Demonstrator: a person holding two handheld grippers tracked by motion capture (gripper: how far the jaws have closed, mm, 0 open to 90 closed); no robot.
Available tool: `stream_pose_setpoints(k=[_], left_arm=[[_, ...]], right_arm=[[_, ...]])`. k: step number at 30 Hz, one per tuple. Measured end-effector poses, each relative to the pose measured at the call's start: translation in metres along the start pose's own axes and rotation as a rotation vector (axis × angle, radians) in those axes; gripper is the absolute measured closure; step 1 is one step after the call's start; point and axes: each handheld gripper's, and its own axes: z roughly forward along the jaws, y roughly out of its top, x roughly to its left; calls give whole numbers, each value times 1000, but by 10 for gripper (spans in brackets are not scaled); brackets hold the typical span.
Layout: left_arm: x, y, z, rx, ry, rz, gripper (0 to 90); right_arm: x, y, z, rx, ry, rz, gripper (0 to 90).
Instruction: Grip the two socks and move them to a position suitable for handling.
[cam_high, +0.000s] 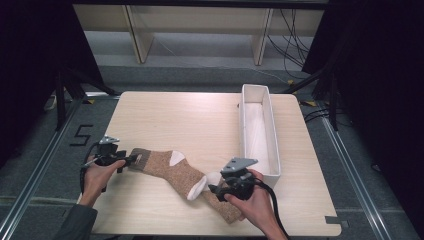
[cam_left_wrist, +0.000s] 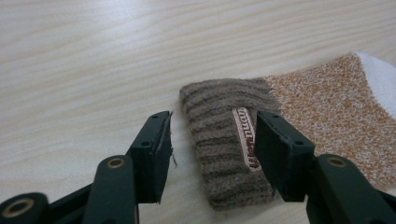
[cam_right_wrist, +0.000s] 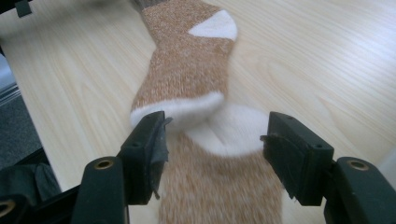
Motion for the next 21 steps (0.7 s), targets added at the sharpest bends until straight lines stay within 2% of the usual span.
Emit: stream_pose_setpoints(k=[2, 3, 4, 5, 7, 8, 10, 11, 13, 14, 15, 16, 17, 18, 21], left_arm=[[0, -1, 2, 15, -48, -25, 440], [0, -1, 3, 10, -57, -39, 432], [-1, -1, 3, 23, -38, -28, 431], [0, -2, 4, 30, -21, -19, 430], [3, -4, 7, 32, -27, -37, 415], [3, -5, 8, 28, -35, -41, 420], [4, -6, 8, 21, -55, -50, 467], [4, -7, 7, 12, -65, -57, 513], [5, -8, 7, -21, -61, -74, 626], [5, -8, 6, -27, -45, -61, 701], [5, -9, 5, -32, -47, -55, 747], [4, -9, 3, -41, -48, -47, 786], [2, -9, 0, -50, -38, -31, 811], [0, -9, -4, -76, -37, -32, 819], [-3, -9, -20, -119, -31, -22, 831]], right_arm=[[2, 7, 13, 22, 2, -1, 428], [3, 10, 20, 27, 8, -24, 427], [3, 13, 26, 43, 12, -42, 428], [4, 15, 31, 54, 19, -38, 427], [4, 19, 39, 69, 27, -29, 428], [4, 21, 43, 95, 38, -20, 431], [3, 22, 50, 118, 37, -18, 467], [4, 22, 53, 138, 39, -6, 524], [4, 21, 58, 164, 29, -49, 642], [4, 21, 60, 169, 11, -56, 706], [2, 21, 61, 169, 9, -86, 758], [1, 22, 61, 167, 12, -92, 802], [0, 24, 61, 151, 26, -100, 816], [-1, 26, 61, 141, 35, -109, 823], [0, 38, 58, 105, 25, -126, 831]])
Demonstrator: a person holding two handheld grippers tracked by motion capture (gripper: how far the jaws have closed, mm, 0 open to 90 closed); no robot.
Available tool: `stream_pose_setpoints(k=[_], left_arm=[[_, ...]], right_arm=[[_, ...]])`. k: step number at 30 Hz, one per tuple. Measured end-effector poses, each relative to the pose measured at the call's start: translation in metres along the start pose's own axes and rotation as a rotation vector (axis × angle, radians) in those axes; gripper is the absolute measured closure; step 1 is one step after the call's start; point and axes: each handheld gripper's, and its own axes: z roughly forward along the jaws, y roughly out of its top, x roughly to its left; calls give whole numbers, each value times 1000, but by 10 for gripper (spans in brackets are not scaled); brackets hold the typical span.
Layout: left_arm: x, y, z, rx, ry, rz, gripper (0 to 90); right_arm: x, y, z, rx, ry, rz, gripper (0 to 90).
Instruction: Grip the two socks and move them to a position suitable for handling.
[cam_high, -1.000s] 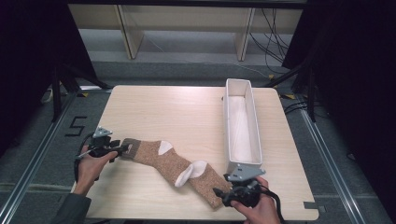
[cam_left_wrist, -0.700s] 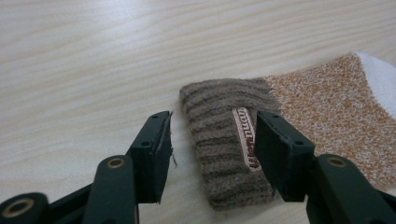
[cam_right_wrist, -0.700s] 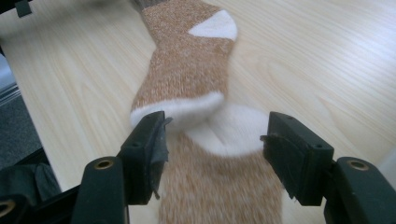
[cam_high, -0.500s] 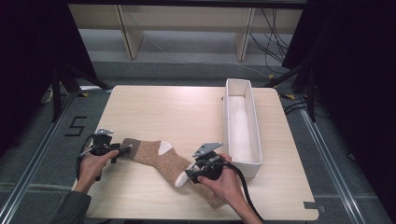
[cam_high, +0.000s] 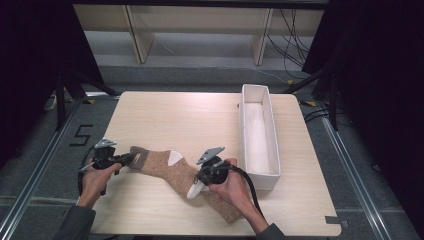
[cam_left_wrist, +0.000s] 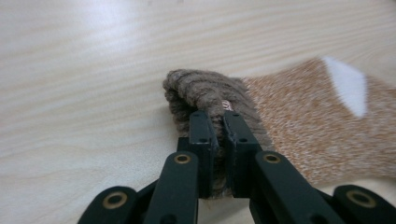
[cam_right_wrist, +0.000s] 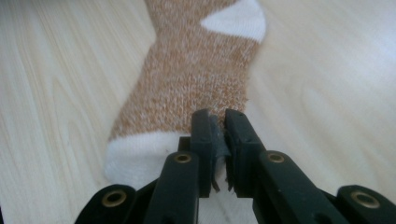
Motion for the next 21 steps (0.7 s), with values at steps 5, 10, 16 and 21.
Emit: stream_pose_setpoints(k=[5, 10, 16, 21], left_arm=[[-3, -10, -28, -73, 2, 2, 833], [-1, -25, -45, -92, 4, -16, 829], [-6, -43, -45, -43, -29, 1, 816], [-8, -43, -47, -31, -24, 8, 796]], right_arm=[[-12, 28, -4, -42, -32, -34, 835], [-26, 47, 11, -1, -57, -17, 834], [-41, 43, 38, 84, -72, -1, 826], [-44, 32, 49, 124, -61, 14, 792]])
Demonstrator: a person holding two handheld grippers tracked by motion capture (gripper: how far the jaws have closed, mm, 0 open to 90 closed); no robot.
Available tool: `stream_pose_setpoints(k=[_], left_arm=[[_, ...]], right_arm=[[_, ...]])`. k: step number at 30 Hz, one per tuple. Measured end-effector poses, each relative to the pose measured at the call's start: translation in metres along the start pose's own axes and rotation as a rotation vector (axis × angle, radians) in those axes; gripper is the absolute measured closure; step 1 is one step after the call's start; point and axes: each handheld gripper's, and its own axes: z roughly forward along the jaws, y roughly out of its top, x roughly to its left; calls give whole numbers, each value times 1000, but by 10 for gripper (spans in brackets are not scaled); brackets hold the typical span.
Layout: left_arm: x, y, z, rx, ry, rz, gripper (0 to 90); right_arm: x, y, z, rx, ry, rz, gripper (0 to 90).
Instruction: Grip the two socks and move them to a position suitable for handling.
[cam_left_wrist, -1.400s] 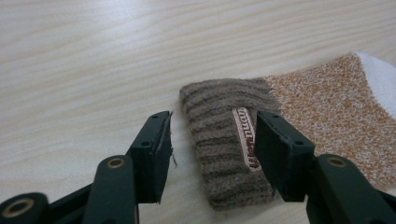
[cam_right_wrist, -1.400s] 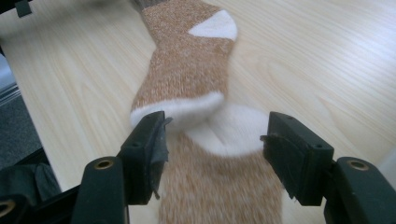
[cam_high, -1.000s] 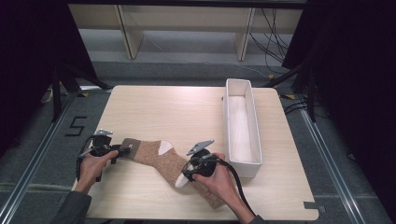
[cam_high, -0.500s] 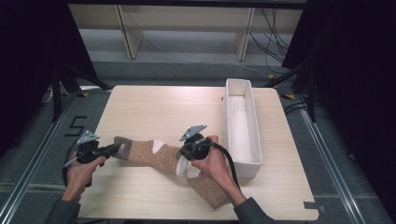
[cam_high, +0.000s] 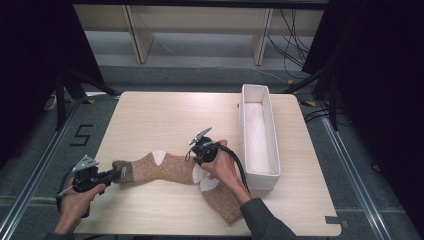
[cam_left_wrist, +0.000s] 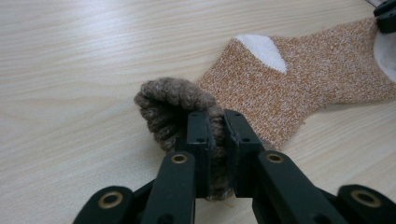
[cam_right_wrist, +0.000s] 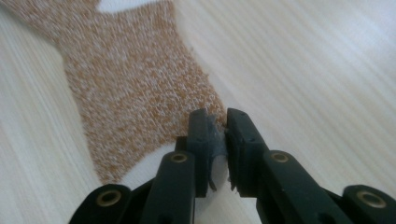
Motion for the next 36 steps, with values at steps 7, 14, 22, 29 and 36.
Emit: stream_pose_setpoints(k=[7, 14, 22, 29, 36], left_arm=[[-3, -4, -4, 41, 38, 21, 577], [-18, -2, -19, -24, 86, 27, 434], [-62, 1, -15, -35, -105, 50, 429], [-91, -2, 6, -35, -182, 79, 416], [-101, -16, 19, -21, -206, 93, 388]], right_arm=[[-2, -8, 0, 20, -17, 53, 654], [1, -10, -37, -82, -36, 67, 602], [23, -36, -69, -98, -45, 13, 540], [45, -65, -72, -87, -21, 0, 501], [57, -77, -60, -60, -13, 3, 471]])
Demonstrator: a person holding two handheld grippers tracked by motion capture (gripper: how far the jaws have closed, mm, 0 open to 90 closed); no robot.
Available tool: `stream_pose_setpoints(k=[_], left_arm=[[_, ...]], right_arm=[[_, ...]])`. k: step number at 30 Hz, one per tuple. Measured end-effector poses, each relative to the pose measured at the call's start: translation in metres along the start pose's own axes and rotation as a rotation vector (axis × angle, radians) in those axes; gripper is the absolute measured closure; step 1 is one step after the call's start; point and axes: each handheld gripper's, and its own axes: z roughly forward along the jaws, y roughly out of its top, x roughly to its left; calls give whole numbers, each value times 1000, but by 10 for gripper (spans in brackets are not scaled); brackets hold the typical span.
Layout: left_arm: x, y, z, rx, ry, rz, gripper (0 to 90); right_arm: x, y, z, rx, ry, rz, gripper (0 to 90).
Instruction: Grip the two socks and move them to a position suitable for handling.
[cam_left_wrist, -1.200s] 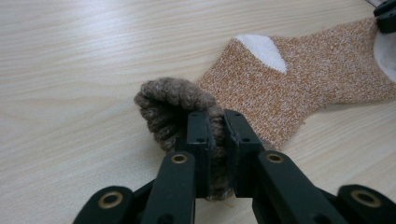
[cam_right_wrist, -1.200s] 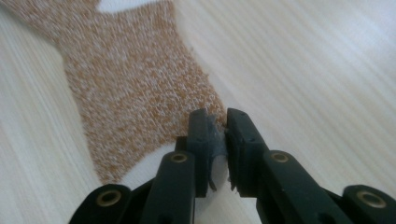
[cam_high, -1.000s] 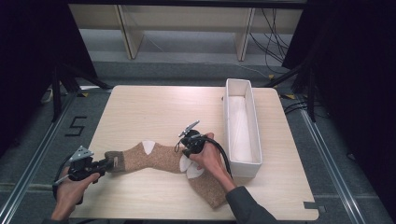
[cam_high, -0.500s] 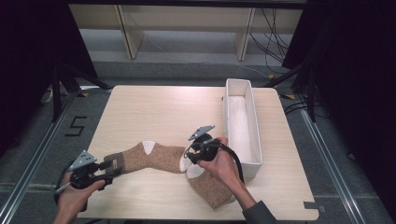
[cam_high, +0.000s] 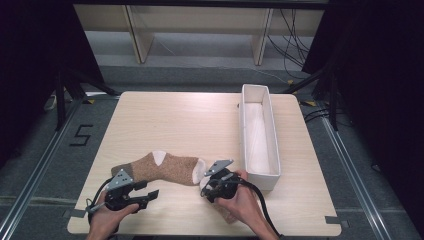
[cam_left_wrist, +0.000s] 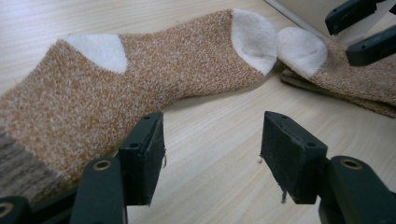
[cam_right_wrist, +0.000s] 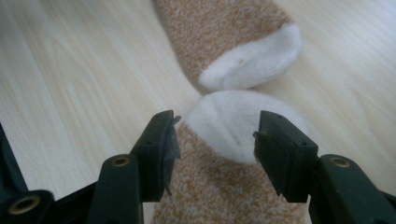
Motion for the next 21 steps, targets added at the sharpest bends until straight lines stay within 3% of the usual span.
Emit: stream_pose_setpoints(k=[2, 4, 5, 9, 10, 11, 14, 18, 19, 21], left_arm=[[2, -1, -1, 12, 5, 7, 384], [3, -1, -2, 11, 9, 9, 380], [3, -1, -2, 9, 13, 7, 374], [1, -1, -2, 12, 9, 14, 373], [1, 0, -2, 13, 7, 10, 373], [2, 0, -2, 14, 8, 9, 373], [2, -2, -2, 22, 2, 11, 373], [1, -1, -2, 22, -4, 15, 374], [0, -2, -2, 14, 1, 10, 374], [0, -2, -1, 16, -14, 4, 376]], right_arm=[[4, -1, 2, 32, 0, 6, 466], [4, -1, 8, 33, -7, -43, 449], [7, 0, 9, 37, -7, -35, 442], [11, 1, 16, 51, -41, -86, 439], [11, 2, 17, 57, -50, -68, 447], [11, 1, 21, 60, -64, -84, 456], [12, -3, 29, 81, -68, -102, 536], [10, -5, 27, 61, -71, -106, 741], [8, -6, 24, 51, -75, -110, 752], [4, -6, 18, 26, -34, -94, 762]])
